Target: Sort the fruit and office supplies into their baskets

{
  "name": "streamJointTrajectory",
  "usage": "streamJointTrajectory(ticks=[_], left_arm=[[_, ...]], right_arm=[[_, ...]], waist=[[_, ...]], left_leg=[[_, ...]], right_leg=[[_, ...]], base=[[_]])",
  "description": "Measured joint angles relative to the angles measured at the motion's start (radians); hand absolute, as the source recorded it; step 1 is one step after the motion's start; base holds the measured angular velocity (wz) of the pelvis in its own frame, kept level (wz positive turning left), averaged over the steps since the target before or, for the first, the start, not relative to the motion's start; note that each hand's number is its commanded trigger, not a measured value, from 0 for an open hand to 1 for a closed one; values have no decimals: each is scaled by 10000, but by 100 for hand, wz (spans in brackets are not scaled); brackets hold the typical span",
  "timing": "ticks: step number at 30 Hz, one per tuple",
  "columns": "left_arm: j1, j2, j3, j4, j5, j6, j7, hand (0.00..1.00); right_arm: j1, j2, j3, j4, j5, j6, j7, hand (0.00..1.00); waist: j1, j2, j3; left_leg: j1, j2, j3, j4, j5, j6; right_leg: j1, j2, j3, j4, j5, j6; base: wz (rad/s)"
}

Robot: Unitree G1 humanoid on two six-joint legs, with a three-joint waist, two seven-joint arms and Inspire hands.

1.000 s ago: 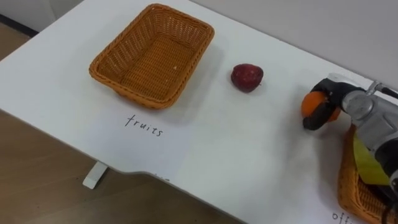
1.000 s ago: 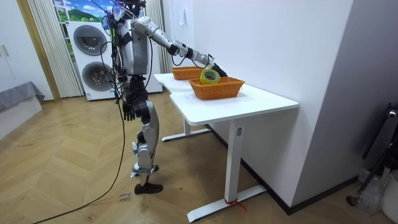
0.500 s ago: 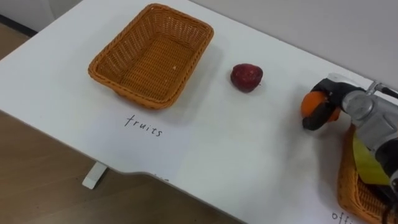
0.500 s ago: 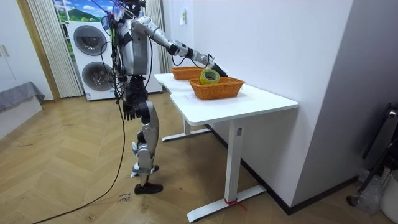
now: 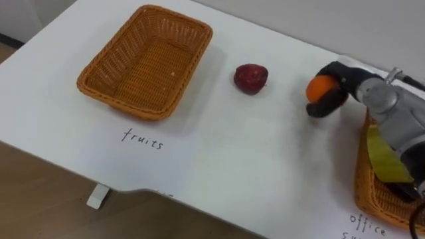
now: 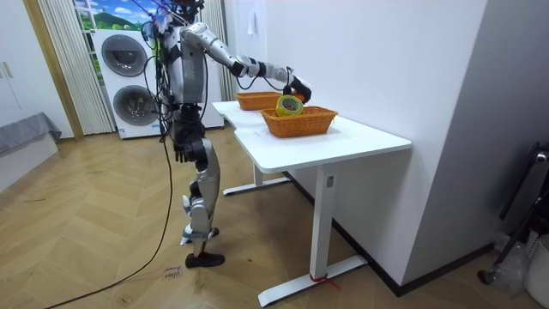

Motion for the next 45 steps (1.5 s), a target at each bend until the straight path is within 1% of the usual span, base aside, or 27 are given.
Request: streamJointTrajectory(ticks=[1, 2, 3, 6, 8, 10, 12, 14, 17, 20, 21, 23, 25, 26, 27, 28, 31, 32, 34, 35, 37, 38, 39, 40, 41, 43, 45], left_arm=[[24, -49, 6, 2, 3, -36, 5, 0], [28, -78, 45, 13, 0, -41, 10, 0], [29, -158, 204, 24, -9, -55, 23, 0], [43, -312, 480, -60, -26, -36, 51, 0], [72, -336, 536, -127, -104, -28, 51, 0], [242, -356, 581, -176, -300, -22, 51, 0], [357, -384, 610, -322, -279, 38, 51, 0], [505, -483, 760, -541, -267, 88, 44, 0], [628, -637, 801, -748, -254, 160, 6, 0], [719, -715, 800, -805, -254, 162, -5, 0], [753, -713, 799, -885, -256, 176, -6, 0], [828, -713, 775, -1023, -262, 197, 2, 0], [740, -713, 753, -1059, -299, 235, 32, 0], [709, -713, 745, -1060, -298, 235, 57, 0], [695, -712, 735, -1060, -297, 236, 152, 0], [661, -710, 731, -1060, -283, 246, 229, 0], [635, -712, 703, -1114, -274, 400, 236, 0], [611, -709, 656, -1187, -275, 451, 238, 0], [643, -706, 513, -1242, -273, 486, 241, 0], [664, -698, 476, -1242, -273, 497, 251, 0], [682, -675, 336, -1241, -265, 503, 321, 0], [683, -673, 336, -1239, -268, 501, 332, 0], [638, -667, 353, -1222, -267, 465, 341, 0], [615, -652, 358, -1174, -263, 428, 339, 0], [621, -648, 359, -1141, -263, 423, 336, 0], [670, -646, 380, -1006, -242, 429, 296, 0], [710, -624, 384, -979, -159, 435, 158, 0]], right_arm=[[4, 0, -3, -225, -9, -9, 3, 100], [7, 0, -13, -323, -23, -2, 9, 100], [9, 1, -93, -608, -96, 17, 24, 100], [15, 0, -652, -1598, -340, 39, 35, 100], [15, 0, -965, -1941, -354, 43, 25, 100], [25, 2, -1091, -2099, -353, 72, 31, 100], [84, 1, -1144, -2269, -298, 141, 77, 100], [185, 1, -1203, -2512, -300, 171, 116, 100], [214, 14, -1201, -3006, -295, 356, 312, 100], [214, 29, -1200, -3497, -206, 352, 394, 100], [214, 88, -1194, -3616, -238, 355, 397, 100], [186, 208, -1176, -3708, -300, 353, 407, 100], [186, 272, -1028, -3702, -456, 450, 447, 100], [186, 296, -1009, -3703, -467, 498, 477, 100], [188, 373, -959, -3702, -521, 591, 525, 100], [188, 416, -842, -3735, -539, 680, 555, 100], [187, 494, -669, -3801, -519, 904, 682, 100], [187, 509, -656, -3822, -518, 953, 700, 100], [174, 757, -636, -3828, -482, 1029, 705, 100], [174, 820, -623, -3828, -481, 1028, 703, 100], [154, 961, -444, -3714, -455, 1000, 657, 100], [153, 974, -399, -3667, -436, 998, 619, 100], [152, 1025, -358, -3646, -430, 997, 581, 100], [151, 1130, -318, -3647, -433, 987, 575, 100], [151, 1205, -276, -3648, -436, 988, 575, 100], [151, 1514, -139, -3650, -445, 976, 594, 100], [146, 1649, -78, -3645, -450, 975, 611, 100]], waist=[[-54, 10, -8], [-109, 14, -52], [-192, 13, -115], [-279, 20, -119], [-268, 22, -121], [-229, 109, -134], [-196, 143, -216], [-181, 169, -205], [-135, 170, -217], [-114, 189, -203], [-107, 200, -187], [-77, 156, -192], [93, 66, -159], [108, 11, -156], [108, -56, -126], [124, -140, -123], [341, -290, -140], [386, -308, -147], [680, -336, -166], [707, -348, -171], [798, -340, -120], [850, -347, -102], [1000, -404, -14], [1143, -415, 66], [1186, -439, 73], [1230, -474, 80], [1357, -513, 89]], left_leg=[[163, 1, -1, -8, 0, 0], [202, 0, -1, -10, -1, 0], [258, -2, -5, -54, -1, 1], [363, -14, -49, -164, 2, 9], [456, -20, -47, -167, 8, 18], [698, -20, -50, -299, 7, 21], [767, -20, -55, -298, 6, 23], [852, -20, -56, -293, 6, 23], [876, -27, -40, -291, 14, 12], [926, -35, -43, -290, 46, 10], [970, -34, -46, -295, 47, 10], [1004, -36, -58, -332, 49, 8], [1030, -46, -81, -460, 123, 2], [1016, -55, -127, -468, 138, -1], [974, -72, -250, -467, 151, -11], [942, -73, -316, -466, 157, -19], [841, -87, -493, -459, 158, -22], [818, -101, -527, -461, 160, -23], [837, -167, -562, -480, 164, -19], [841, -177, -603, -477, 168, -14], [864, -195, -799, -455, 198, 25], [863, -201, -812, -457, 201, 29], [893, -218, -816, -467, 203, 33], [885, -222, -817, -473, 203, 34], [875, -227, -818, -476, 202, 35], [838, -245, -903, -509, 197, 45], [818, -242, -935, -524, 196, 46]], right_leg=[[195, -8, -18, -3, -1, 2], [238, -11, -46, -2, -2, 4], [285, -25, -70, -2, -3, 4], [363, -24, -76, -4, -9, 14], [456, -28, -76, 0, -9, 14], [705, -26, -75, 3, -11, 18], [763, -26, -50, 14, -19, 31], [852, -28, -48, 17, -21, 35], [866, -42, -49, 25, -24, 38], [920, -45, -68, 27, -23, 38], [974, -42, -64, 21, -24, 39], [994, -40, -61, 21, -25, 41], [980, -54, -104, 20, -26, 41], [980, -56, -129, 19, -26, 41], [980, -59, -237, 19, -26, 41], [980, -59, -356, 11, -26, 41], [931, -43, -378, 12, -26, 42], [913, -45, -377, 13, -26, 41], [903, -60, -417, 12, -42, 65], [906, -71, -476, 11, -50, 77], [980, -144, -513, 13, -72, 112], [989, -159, -514, 13, -80, 125], [1023, -159, -510, 10, -99, 155], [1018, -161, -509, 7, -100, 158], [1013, -164, -520, 5, -100, 158], [1014, -174, -646, 7, -100, 159], [1013, -166, -709, 6, -101, 160]], base=[[11], [15], [12], [3], [0], [0], [-2], [0], [-2], [0], [0], [0], [3], [19], [24], [24], [17], [14], [7], [17], [29], [17], [5], [0], [4], [9], [4]])
